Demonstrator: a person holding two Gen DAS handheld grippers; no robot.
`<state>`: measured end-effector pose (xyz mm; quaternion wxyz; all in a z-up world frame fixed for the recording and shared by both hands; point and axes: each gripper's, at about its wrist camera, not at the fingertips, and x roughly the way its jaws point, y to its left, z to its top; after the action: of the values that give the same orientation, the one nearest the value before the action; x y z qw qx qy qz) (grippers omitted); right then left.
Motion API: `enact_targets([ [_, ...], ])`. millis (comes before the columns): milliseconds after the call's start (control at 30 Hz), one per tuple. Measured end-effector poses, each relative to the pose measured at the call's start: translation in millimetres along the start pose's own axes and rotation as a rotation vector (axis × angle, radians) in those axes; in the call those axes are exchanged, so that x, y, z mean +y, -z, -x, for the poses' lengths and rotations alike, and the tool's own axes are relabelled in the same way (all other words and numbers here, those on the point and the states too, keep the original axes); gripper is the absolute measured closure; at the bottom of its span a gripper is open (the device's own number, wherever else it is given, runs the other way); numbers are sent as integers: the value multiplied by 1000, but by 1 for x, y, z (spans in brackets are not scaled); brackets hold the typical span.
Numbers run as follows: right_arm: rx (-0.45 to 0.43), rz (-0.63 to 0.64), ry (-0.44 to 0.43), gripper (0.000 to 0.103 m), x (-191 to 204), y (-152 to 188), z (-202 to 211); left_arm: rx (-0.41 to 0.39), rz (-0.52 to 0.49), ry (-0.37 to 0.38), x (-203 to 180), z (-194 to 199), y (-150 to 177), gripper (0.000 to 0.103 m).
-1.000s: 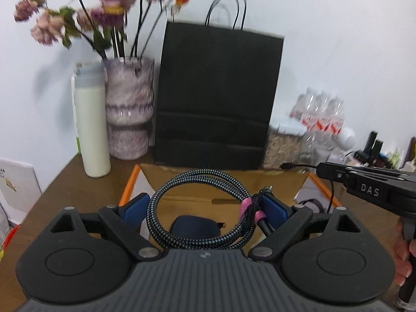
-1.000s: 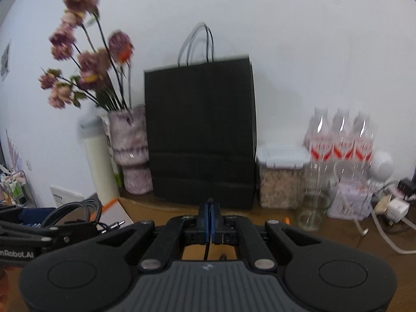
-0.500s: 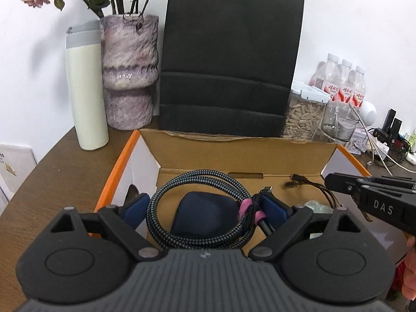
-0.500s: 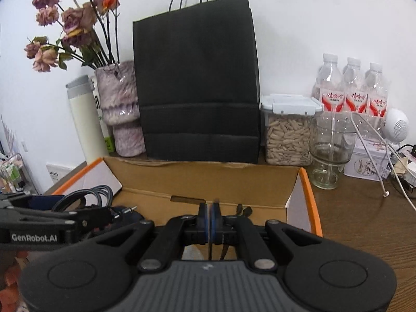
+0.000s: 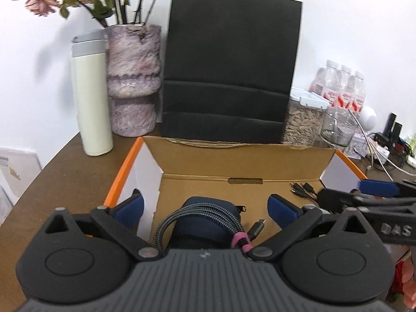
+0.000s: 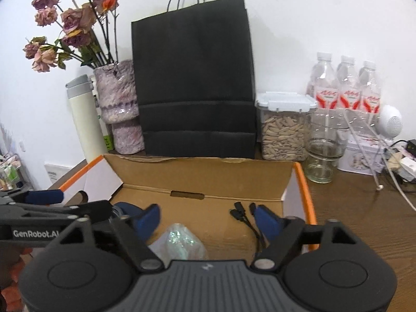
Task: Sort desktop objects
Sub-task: 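Lift both cables into the box and open both tools, then grasp the white wipes pack with the left tool while the right tool grasps the plush toy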
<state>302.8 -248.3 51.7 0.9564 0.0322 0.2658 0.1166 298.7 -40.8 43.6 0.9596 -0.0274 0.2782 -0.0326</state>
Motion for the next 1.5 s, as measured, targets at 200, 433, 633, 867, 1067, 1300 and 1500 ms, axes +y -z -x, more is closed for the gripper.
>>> enact_targets([
  [200, -9, -12, 6, 0, 1, 3, 19, 0, 39, -21, 8, 14, 1, 0],
  [433, -24, -26, 17, 0, 2, 11, 45, -20, 57, -31, 16, 43, 6, 0],
  [633, -36, -30, 31, 0, 4, 19, 71, -25, 56, -50, 21, 67, 14, 0],
  [867, -29, -19, 38, 0, 7, 35, 102, -38, 24, -59, 25, 95, 31, 0],
  [1067, -12, 4, 33, 0, 11, 57, 126, -8, 0, -60, 26, 111, 52, 0],
  [1300, 22, 48, 21, 0, 19, 86, 147, 2, -31, -70, 27, 135, 76, 0],
  [1500, 61, 168, 8, 0, 38, 114, 157, 19, -37, -66, 34, 149, 96, 0],
])
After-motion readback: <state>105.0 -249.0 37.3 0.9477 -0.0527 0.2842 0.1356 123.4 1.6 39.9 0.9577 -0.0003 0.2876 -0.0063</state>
